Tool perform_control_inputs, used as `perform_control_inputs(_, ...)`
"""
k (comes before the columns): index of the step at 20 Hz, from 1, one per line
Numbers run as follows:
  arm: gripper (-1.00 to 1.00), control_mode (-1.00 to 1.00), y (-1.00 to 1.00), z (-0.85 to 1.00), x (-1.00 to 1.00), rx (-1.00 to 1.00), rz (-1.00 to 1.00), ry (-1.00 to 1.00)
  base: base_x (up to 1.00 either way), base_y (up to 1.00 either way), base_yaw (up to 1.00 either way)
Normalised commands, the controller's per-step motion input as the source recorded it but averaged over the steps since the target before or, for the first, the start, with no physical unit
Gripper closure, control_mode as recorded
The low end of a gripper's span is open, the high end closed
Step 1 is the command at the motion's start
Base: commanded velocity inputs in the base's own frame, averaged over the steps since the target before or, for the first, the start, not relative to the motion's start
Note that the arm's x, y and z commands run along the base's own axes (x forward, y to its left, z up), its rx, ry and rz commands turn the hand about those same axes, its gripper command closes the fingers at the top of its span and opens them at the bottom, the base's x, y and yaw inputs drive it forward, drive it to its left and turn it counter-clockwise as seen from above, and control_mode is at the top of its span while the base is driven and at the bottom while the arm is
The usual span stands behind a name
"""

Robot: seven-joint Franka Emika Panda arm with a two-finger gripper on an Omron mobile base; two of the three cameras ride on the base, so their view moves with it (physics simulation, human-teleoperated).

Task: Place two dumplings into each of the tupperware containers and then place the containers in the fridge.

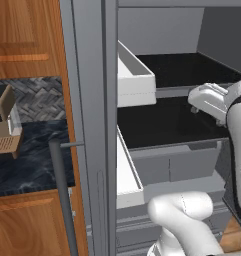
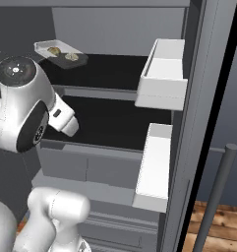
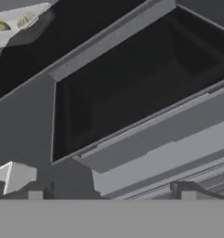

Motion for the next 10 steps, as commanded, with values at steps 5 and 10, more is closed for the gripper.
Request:
perform_control_inputs(5,-1.0,-1.0,0.37,-0.01,-0.84,-0.28,0.08,0.31,0.0,0.0,0.0)
perform_control_inputs(10,-1.0,-1.0,0.08,-0.1,-0.2,-0.25,0.04,0.32,0.0,0.0,0.0)
